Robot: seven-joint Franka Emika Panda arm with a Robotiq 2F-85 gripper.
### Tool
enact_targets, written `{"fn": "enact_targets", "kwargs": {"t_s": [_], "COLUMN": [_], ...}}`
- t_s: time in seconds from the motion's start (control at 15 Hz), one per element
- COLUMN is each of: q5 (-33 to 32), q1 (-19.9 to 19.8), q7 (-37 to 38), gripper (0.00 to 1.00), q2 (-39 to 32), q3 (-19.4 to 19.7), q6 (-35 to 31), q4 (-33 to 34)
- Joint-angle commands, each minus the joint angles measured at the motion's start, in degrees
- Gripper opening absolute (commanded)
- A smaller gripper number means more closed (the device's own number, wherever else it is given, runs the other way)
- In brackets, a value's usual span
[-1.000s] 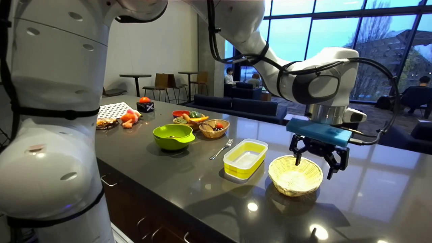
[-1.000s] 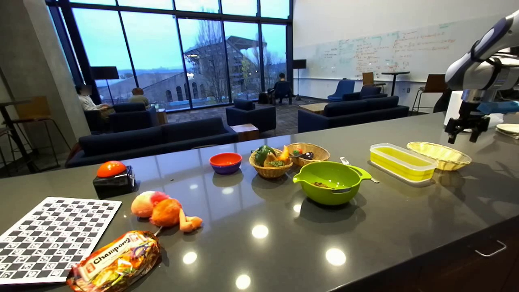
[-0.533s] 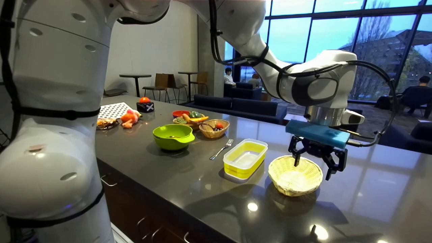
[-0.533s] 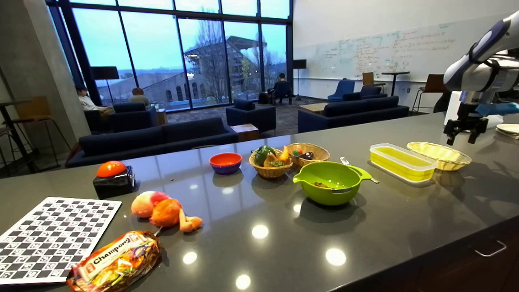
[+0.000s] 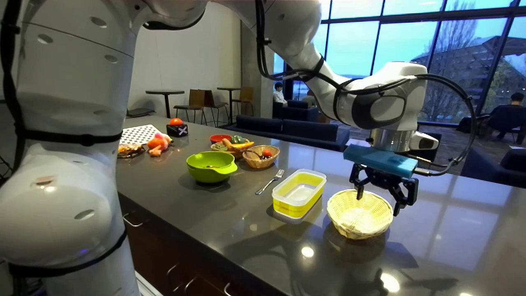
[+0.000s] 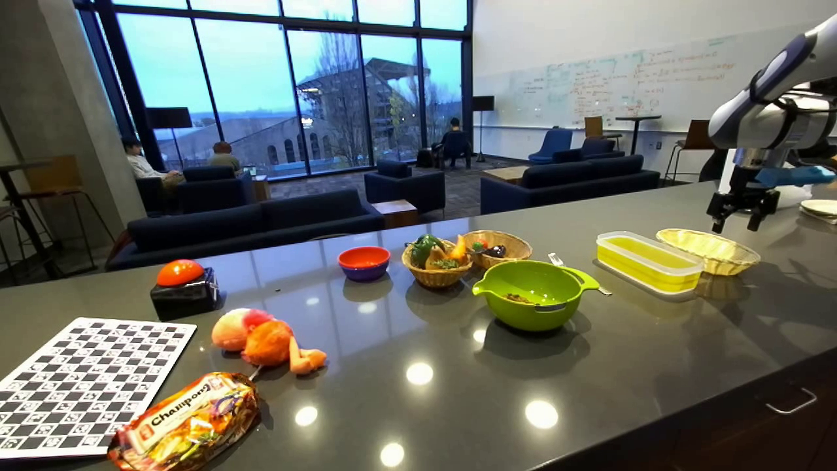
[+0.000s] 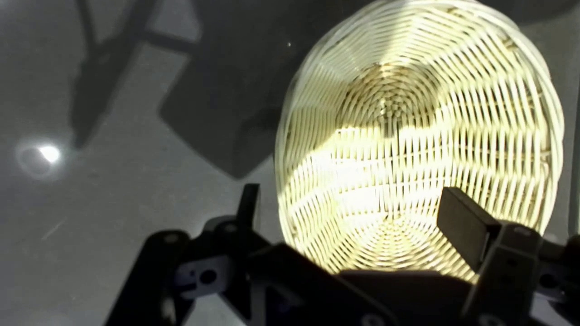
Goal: Put the first right bowl in the second right bowl
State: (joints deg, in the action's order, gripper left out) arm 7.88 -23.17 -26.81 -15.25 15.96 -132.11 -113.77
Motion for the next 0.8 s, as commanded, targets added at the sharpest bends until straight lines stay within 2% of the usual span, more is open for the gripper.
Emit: {"fn": "enact_targets", "kwargs": {"t_s": [0.0, 0.73], "q5": [-1.07, -0.72], "q1": [-0.47, -3.81], "q7": [3.08, 4.76], "gripper": [1.0, 1.0], "q2": [-2.42, -11.59], "q3": [0.03, -0.59], "q6": [-1.52, -0.39], "q4": [2.04, 9.29]}}
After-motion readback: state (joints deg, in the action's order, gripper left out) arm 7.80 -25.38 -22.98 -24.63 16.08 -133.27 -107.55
